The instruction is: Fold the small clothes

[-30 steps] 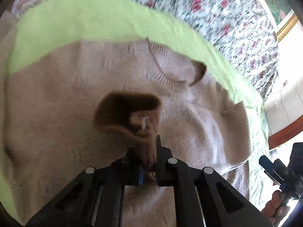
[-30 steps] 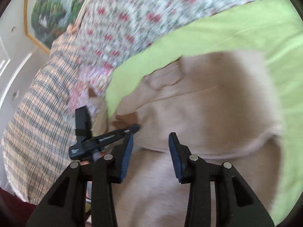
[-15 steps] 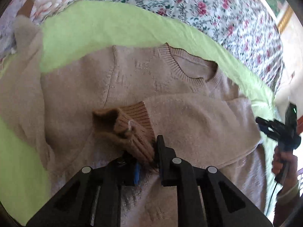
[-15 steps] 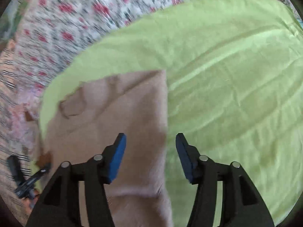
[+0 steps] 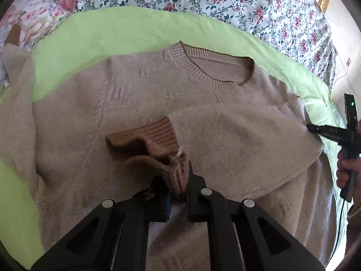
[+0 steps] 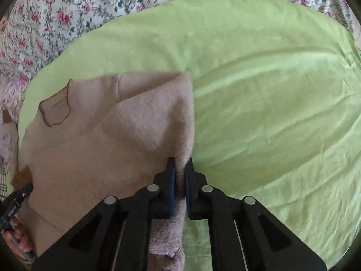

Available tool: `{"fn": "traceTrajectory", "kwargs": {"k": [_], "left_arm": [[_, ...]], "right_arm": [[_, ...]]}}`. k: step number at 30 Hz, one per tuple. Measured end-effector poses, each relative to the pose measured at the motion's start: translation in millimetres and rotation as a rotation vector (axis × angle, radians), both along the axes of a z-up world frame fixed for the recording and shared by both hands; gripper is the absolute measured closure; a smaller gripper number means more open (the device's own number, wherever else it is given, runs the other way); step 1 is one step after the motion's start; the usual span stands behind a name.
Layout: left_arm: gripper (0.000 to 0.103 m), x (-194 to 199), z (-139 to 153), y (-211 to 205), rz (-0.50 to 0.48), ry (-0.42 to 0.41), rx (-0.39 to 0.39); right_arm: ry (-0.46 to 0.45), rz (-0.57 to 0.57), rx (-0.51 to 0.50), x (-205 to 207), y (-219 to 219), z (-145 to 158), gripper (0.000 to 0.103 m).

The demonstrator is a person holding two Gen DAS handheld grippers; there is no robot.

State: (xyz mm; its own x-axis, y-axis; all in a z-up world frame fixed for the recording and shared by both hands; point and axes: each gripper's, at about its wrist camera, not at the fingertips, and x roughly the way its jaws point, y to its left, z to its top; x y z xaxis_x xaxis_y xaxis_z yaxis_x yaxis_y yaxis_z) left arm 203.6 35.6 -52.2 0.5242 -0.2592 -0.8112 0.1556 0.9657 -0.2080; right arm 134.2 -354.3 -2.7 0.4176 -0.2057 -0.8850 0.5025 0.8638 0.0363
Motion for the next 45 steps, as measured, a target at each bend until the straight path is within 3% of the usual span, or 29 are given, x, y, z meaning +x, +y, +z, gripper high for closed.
{"fn": "traceTrajectory", "kwargs": {"k": [2, 4, 5, 8, 10, 11, 14, 15, 18, 21, 25, 29, 30, 31, 32, 33, 35, 38, 41, 45], "left_arm": [[0.088, -5.6, 3.7, 5.4, 0.005, -0.005, 0.010], [0.082, -12.7, 6.3, 13.0, 0.018, -0.007, 0.011], [0.082, -16.9, 7.8, 15.8, 0.024, -0.006, 0.004], [0.080, -28.3, 7.6, 23.9, 0.041, 0.002, -0.013], [0.081, -40.6, 13.9, 33.1, 0.053, 0.007, -0.009], [0.080, -44.3, 19.6, 39.9, 0.061, 0.004, -0.010], [0.060, -49.3, 41.9, 70.9, 0.117, -0.031, -0.009], [0.047, -46.9, 49.8, 84.0, 0.151, -0.045, -0.002], [0.037, -14.9, 70.4, 124.0, 0.269, -0.067, 0.023], [0.017, 30.9, 85.9, 159.4, 0.398, -0.097, 0.078], [0.016, 104.6, 88.9, 208.9, 0.535, -0.083, 0.106], [0.015, 177.3, 59.8, 240.7, 0.598, 0.024, 0.193], [0.023, 189.8, 49.7, 245.6, 0.608, 0.050, 0.220], [0.063, 198.5, 39.2, 250.3, 0.611, 0.072, 0.229], [0.085, 204.1, 29.3, 254.4, 0.592, 0.097, 0.198], [0.090, 204.5, 23.3, 257.6, 0.581, 0.110, 0.159], [0.094, 192.3, 33.2, 253.4, 0.545, 0.040, 0.129], [0.095, 156.9, 69.4, 229.1, 0.427, -0.097, 0.024], [0.095, 114.8, 116.4, 182.7, 0.275, -0.226, -0.055], [0.095, 73.0, 152.4, 107.6, 0.058, -0.308, -0.151]], "right_arm": [[-0.026, -0.050, -0.067, -11.4, 6.4, 20.4, 0.077], [-0.152, -0.006, 0.011, -28.0, 25.8, 40.5, 0.077], [-0.194, 0.062, 0.099, -32.6, 41.8, 42.2, 0.072], [-0.145, 0.124, 0.190, -33.2, 69.0, 18.2, 0.054], [-0.068, 0.099, 0.203, -28.9, 73.6, -8.7, 0.054], [-0.087, 0.089, 0.200, -31.3, 74.9, -8.8, 0.054], [-0.159, 0.112, 0.268, -39.9, 83.2, 13.0, 0.054], [-0.194, 0.134, 0.290, -50.0, 88.7, 22.3, 0.054], [-0.254, 0.195, 0.308, -62.8, 111.1, 41.2, 0.054], [-0.283, 0.240, 0.351, -65.2, 129.5, 48.3, 0.054], [-0.282, 0.282, 0.372, -73.3, 149.0, 45.4, 0.054], [-0.252, 0.304, 0.379, -78.8, 155.5, 39.7, 0.054], [-0.243, 0.307, 0.375, -78.3, 156.8, 38.8, 0.054], [-0.240, 0.307, 0.376, -79.5, 156.3, 38.1, 0.054], [-0.238, 0.306, 0.380, -79.5, 155.7, 37.6, 0.054], [-0.240, 0.303, 0.383, -79.4, 155.7, 37.4, 0.054], [-0.247, 0.304, 0.377, -78.0, 155.2, 38.6, 0.054], [-0.261, 0.312, 0.375, -75.2, 156.7, 41.4, 0.054], [-0.275, 0.319, 0.372, -73.1, 161.3, 45.4, 0.054], [-0.300, 0.323, 0.371, -77.3, 164.3, 53.1, 0.054]]}}
